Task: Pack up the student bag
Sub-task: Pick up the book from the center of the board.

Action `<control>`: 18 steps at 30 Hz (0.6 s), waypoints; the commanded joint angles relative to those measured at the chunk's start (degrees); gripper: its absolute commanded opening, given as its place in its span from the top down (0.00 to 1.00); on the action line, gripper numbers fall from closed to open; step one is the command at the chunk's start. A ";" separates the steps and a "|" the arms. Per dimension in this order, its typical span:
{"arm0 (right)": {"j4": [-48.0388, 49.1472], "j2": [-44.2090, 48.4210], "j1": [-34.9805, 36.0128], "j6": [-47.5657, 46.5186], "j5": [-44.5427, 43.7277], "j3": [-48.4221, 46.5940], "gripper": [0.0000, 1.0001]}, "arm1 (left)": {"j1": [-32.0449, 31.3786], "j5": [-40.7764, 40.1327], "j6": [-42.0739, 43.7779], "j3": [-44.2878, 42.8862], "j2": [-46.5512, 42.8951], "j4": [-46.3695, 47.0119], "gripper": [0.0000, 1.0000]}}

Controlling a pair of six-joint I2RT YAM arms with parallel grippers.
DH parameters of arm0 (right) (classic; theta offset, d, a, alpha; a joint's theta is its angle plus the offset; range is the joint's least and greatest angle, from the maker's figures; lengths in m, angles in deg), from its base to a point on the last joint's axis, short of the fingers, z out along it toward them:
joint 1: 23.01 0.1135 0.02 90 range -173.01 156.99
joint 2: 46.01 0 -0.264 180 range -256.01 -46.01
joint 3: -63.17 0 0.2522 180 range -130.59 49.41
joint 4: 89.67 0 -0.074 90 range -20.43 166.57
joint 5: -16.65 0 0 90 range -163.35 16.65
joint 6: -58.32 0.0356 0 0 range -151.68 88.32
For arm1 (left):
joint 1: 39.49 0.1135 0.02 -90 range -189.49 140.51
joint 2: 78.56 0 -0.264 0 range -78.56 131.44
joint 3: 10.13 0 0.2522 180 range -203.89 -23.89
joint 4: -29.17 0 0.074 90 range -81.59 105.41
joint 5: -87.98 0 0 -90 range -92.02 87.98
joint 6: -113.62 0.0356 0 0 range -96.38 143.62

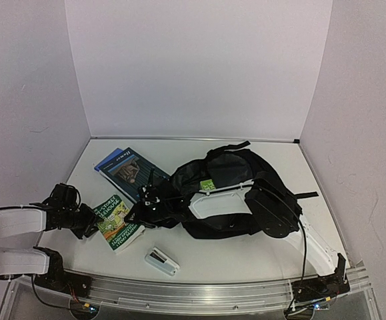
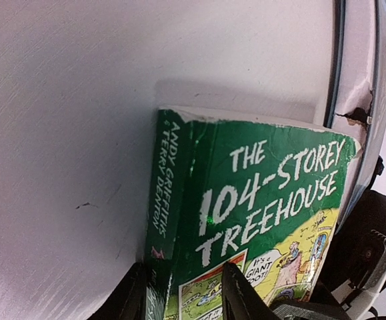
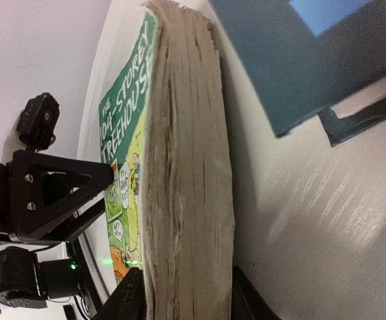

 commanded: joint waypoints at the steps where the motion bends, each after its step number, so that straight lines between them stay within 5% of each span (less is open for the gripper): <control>1: 9.19 1.86 1.50 1.22 2.32 -0.36 0.75 | -0.38 2.91 -0.44 -0.75 -2.13 -0.46 0.61; 5: 12.81 7.15 1.53 -0.16 2.17 1.26 1.00 | -0.31 0.74 1.97 -5.56 -7.00 -7.43 0.51; 12: 14.42 19.60 0.59 -5.55 -1.56 7.76 1.00 | -0.29 -6.53 10.88 -20.27 -16.17 -25.25 0.12; 18: 12.74 31.82 -4.05 -10.17 0.17 16.37 1.00 | -0.31 -1.12 21.51 -29.77 -15.18 -26.41 0.01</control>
